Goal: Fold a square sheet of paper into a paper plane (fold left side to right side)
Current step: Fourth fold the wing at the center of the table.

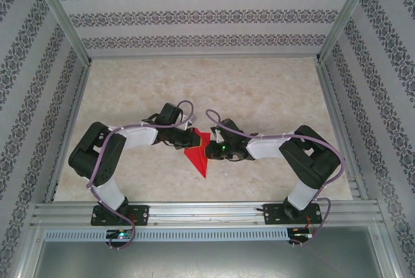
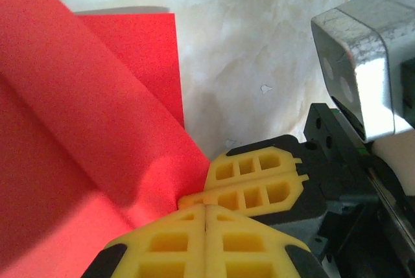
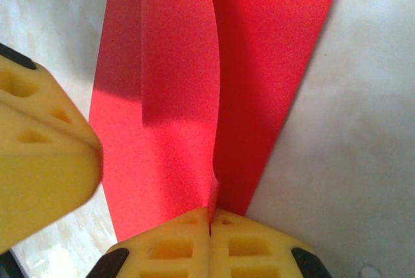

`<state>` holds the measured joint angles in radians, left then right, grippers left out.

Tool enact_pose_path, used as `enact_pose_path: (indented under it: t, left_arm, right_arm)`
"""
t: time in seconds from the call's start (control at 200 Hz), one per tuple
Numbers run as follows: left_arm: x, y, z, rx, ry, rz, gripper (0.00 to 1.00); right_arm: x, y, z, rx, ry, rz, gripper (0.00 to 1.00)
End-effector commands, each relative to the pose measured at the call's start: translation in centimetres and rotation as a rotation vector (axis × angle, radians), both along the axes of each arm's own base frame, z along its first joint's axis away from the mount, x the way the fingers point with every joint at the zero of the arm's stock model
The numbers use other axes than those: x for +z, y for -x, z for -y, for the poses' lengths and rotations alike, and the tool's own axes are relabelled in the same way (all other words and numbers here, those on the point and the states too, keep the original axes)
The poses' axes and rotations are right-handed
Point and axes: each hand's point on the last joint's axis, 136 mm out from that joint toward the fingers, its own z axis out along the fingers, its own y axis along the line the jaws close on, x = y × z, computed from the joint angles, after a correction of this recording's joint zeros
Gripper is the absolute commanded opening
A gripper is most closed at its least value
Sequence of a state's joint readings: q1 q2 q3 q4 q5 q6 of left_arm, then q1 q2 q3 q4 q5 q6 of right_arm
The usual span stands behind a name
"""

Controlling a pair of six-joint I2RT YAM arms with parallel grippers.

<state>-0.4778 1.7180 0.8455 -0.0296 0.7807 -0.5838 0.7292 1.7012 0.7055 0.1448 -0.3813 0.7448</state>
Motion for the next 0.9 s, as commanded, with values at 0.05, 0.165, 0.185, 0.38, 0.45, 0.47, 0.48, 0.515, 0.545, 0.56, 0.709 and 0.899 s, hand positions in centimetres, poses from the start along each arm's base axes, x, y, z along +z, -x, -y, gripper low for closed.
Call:
enact_pose_path:
  t: [0.05, 0.165, 0.185, 0.38, 0.45, 0.47, 0.48, 0.515, 0.545, 0.56, 0.709, 0.899]
  left_arm:
    - [0.3, -0.7, 1.5, -0.034, 0.035, 0.018, 0.00]
    - [-1.1, -0.7, 1.3, -0.032, -0.003, -0.002, 0.00]
    - [-1.4, -0.8, 1.1, -0.029, -0.014, -0.004, 0.00]
    - [-3.5, -0.5, 0.2, -0.023, -0.089, -0.028, 0.00]
    - [-4.1, -0.4, -0.2, -0.017, -0.114, -0.031, 0.00]
    - [-4.2, -0.4, -0.2, -0.017, -0.120, -0.032, 0.00]
    - [-4.3, -0.4, -0.3, -0.017, -0.122, -0.033, 0.00]
    - [-4.5, -0.3, -0.4, -0.017, -0.132, -0.036, 0.00]
    - [-4.7, -0.3, -0.5, -0.016, -0.138, -0.038, 0.00]
    - [-4.8, -0.3, -0.6, -0.014, -0.140, -0.037, 0.00]
    - [-5.6, 0.2, -1.1, -0.013, -0.164, -0.050, 0.00]
    - [-6.6, 0.9, -1.5, -0.013, -0.181, -0.068, 0.00]
  right_arm:
    - [-3.7, 1.9, 2.9, -0.005, 0.172, -0.079, 0.00]
    - [-3.8, 2.0, 2.9, -0.002, 0.177, -0.084, 0.00]
    - [-3.8, 2.0, 2.9, -0.003, 0.177, -0.084, 0.00]
    - [-3.9, 2.1, 3.1, 0.002, 0.190, -0.089, 0.00]
    - [-3.9, 2.1, 3.2, 0.003, 0.193, -0.089, 0.00]
    - [-3.9, 2.1, 3.2, 0.004, 0.195, -0.090, 0.00]
    - [-3.9, 2.1, 3.2, 0.003, 0.196, -0.090, 0.00]
    - [-4.0, 2.2, 3.2, 0.006, 0.198, -0.092, 0.00]
    - [-4.0, 2.2, 3.3, 0.007, 0.200, -0.093, 0.00]
    - [-4.0, 2.3, 3.3, 0.010, 0.203, -0.095, 0.00]
    - [-3.8, 2.3, 3.3, 0.013, 0.201, -0.095, 0.00]
    - [-2.6, 1.9, 2.6, 0.018, 0.165, -0.075, 0.04]
